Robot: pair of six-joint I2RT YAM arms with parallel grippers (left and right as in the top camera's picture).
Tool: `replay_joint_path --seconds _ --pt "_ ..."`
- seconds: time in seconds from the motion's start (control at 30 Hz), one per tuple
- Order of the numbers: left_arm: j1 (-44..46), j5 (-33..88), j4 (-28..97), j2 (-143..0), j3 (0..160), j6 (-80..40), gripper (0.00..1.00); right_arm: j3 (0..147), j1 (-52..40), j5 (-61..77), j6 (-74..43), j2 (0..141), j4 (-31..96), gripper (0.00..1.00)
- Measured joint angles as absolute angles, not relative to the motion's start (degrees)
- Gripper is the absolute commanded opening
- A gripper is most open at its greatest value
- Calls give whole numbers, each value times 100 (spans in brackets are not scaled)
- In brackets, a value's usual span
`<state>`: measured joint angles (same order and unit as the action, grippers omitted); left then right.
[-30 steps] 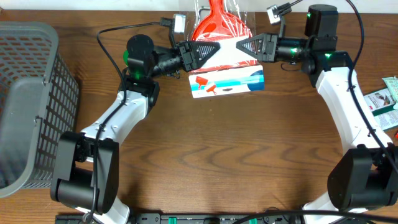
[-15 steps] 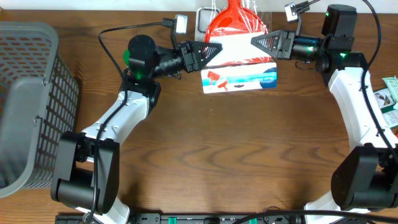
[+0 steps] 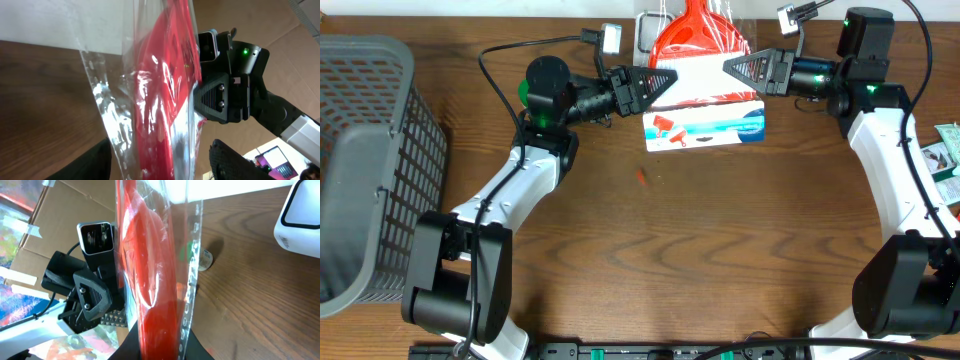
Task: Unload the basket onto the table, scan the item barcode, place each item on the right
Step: 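Hold the package top with both grippers in front of the scanner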
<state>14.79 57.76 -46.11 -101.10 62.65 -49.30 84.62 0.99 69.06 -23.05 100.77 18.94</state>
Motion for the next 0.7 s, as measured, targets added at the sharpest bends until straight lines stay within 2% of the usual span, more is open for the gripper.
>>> replay_joint_path --seconds 0.33,0.7 --pt "1479 5774 -4611 -10110 6265 -4930 62 8462 102 6973 -2298 10077 2034 1" --pt "1214 5817 -4613 -10110 6265 -5275 62 8462 515 6984 -1754 10077 3044 1"
